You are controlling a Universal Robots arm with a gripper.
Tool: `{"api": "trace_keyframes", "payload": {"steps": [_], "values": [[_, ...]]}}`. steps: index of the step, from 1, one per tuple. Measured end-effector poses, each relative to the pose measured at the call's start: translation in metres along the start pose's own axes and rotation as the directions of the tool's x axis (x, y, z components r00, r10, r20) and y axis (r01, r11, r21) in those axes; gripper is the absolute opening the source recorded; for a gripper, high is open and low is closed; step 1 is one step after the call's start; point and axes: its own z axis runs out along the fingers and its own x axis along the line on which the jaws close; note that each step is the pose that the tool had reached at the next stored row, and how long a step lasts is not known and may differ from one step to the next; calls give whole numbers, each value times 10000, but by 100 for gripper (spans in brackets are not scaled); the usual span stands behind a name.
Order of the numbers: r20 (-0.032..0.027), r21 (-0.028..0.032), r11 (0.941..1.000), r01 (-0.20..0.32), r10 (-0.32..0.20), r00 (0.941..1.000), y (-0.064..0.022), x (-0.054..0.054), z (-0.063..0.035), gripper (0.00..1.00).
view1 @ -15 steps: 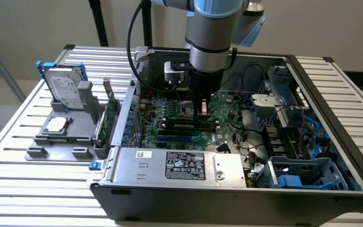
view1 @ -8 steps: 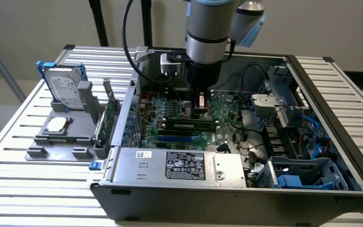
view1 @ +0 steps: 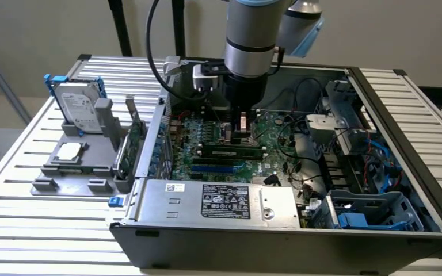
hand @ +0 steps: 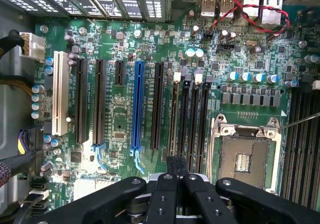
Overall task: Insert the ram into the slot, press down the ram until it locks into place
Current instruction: 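Press down the ram until it locks into place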
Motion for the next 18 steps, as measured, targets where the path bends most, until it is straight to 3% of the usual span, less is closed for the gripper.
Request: {"api": "trace_keyframes", "payload": {"steps": [12, 18], "values": [[0, 0, 10000, -30, 30, 10000, 9, -2, 3, 11], [2, -6, 9997, -236, 236, 9997, 12, -23, 63, 11]]}}
